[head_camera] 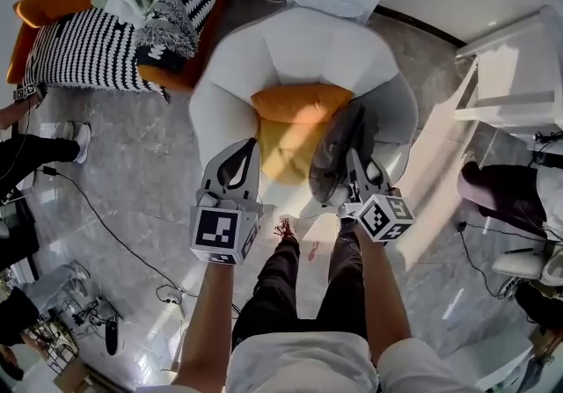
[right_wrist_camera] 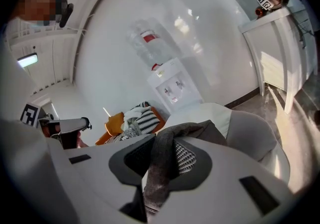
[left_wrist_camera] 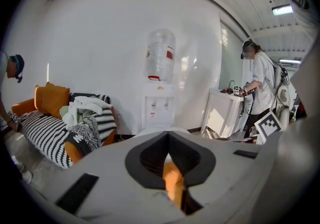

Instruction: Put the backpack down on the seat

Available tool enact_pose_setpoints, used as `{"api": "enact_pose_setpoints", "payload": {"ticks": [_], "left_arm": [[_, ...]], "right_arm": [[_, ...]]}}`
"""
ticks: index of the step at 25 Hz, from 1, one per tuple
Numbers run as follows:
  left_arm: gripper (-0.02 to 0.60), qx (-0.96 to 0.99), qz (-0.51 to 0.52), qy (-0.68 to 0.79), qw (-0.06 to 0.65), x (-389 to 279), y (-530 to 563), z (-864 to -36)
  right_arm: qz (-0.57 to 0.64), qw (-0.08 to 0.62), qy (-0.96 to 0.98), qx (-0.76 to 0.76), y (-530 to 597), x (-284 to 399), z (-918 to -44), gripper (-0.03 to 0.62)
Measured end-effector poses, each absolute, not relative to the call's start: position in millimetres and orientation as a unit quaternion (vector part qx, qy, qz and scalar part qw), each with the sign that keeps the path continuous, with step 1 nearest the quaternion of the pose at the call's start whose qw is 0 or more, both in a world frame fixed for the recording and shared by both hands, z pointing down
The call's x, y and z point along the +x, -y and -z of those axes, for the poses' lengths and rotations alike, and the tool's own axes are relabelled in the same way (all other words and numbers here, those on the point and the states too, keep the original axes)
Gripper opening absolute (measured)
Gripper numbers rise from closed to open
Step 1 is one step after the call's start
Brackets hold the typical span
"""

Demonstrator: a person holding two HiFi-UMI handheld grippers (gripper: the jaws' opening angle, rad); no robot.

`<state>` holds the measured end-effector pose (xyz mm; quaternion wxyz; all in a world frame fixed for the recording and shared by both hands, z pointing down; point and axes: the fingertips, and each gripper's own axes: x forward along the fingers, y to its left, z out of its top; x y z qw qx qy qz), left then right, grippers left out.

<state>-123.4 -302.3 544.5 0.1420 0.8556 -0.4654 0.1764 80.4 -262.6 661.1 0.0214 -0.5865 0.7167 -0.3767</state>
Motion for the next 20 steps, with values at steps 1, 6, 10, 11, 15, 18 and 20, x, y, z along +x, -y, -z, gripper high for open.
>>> {"api": "enact_pose_setpoints", "payload": {"ticks": [1,6,10,11,15,18,20], "left_arm": [[0.006,0.856,-0.177,0.465,0.143,-124,303,-546],[0.006,0.855,-0.174,0.466,0.146,-127,308,-553],[0.006,0.854,-0.172,0.466,0.155,-131,311,-561],[0.006,0.855,-0.173,0.464,0.156,-132,312,-563],[0.006,0.857,-0.180,0.460,0.150,-136,317,-569],[0.006,0.857,-0.185,0.458,0.147,-141,323,-573],[0.006,0.855,-0.189,0.459,0.152,-145,324,-577]], "right_arm": [[0.380,0.023,-0.712,-0.590,265,81,-665,0.072],[0.387,0.030,-0.707,-0.592,280,80,-675,0.072],[0.391,0.041,-0.711,-0.583,298,66,-682,0.072],[0.392,0.043,-0.712,-0.581,302,63,-684,0.072],[0.383,0.034,-0.725,-0.571,318,46,-689,0.072],[0.373,0.024,-0.735,-0.565,330,33,-694,0.075],[0.374,0.025,-0.738,-0.561,337,26,-697,0.077]]}}
